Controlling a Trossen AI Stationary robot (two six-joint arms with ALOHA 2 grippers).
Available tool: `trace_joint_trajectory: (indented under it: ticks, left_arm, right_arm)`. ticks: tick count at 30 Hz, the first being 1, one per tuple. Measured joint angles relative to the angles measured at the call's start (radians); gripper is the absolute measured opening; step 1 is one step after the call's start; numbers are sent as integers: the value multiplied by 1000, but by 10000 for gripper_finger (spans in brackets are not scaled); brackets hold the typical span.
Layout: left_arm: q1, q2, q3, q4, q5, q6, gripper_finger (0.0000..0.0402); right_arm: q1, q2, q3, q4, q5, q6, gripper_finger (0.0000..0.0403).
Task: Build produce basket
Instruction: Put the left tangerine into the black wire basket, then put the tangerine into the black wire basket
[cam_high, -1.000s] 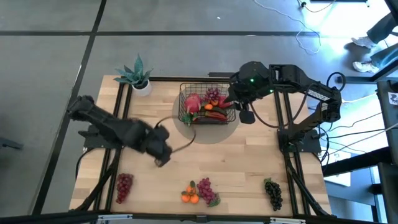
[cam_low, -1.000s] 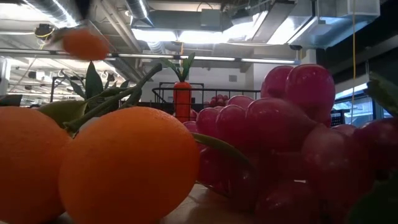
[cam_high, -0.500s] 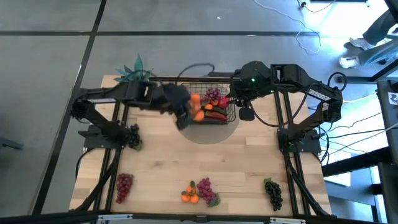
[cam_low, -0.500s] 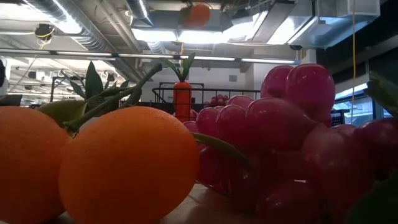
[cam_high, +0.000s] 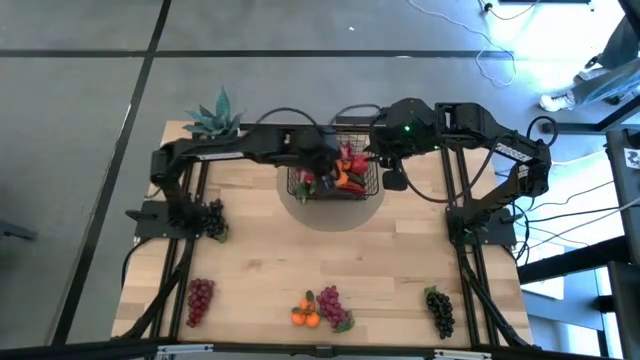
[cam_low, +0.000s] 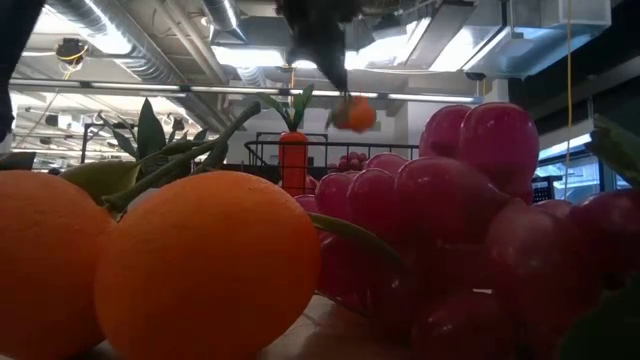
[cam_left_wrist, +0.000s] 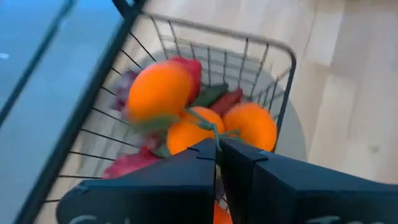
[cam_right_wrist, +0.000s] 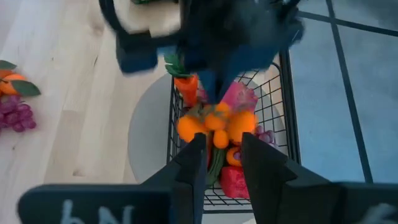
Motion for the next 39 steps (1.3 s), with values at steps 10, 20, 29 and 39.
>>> trace_joint_trajectory:
  ticks: [10, 20, 29, 39]
  left_arm:
    - [6, 161, 0, 4, 40, 37, 0]
    - [13, 199, 0, -4, 91, 35, 0]
    - [18, 199, 0, -22, 95, 18, 36]
    - [19, 188, -1, -32, 92, 4, 71]
  right_arm:
    - [0, 0, 0, -2, 0, 0, 87]
    - [0, 0, 0, -7, 0, 0, 87]
    - [0, 0, 1, -7, 0, 0, 87]
    - [0, -2, 1, -7, 0, 0, 87]
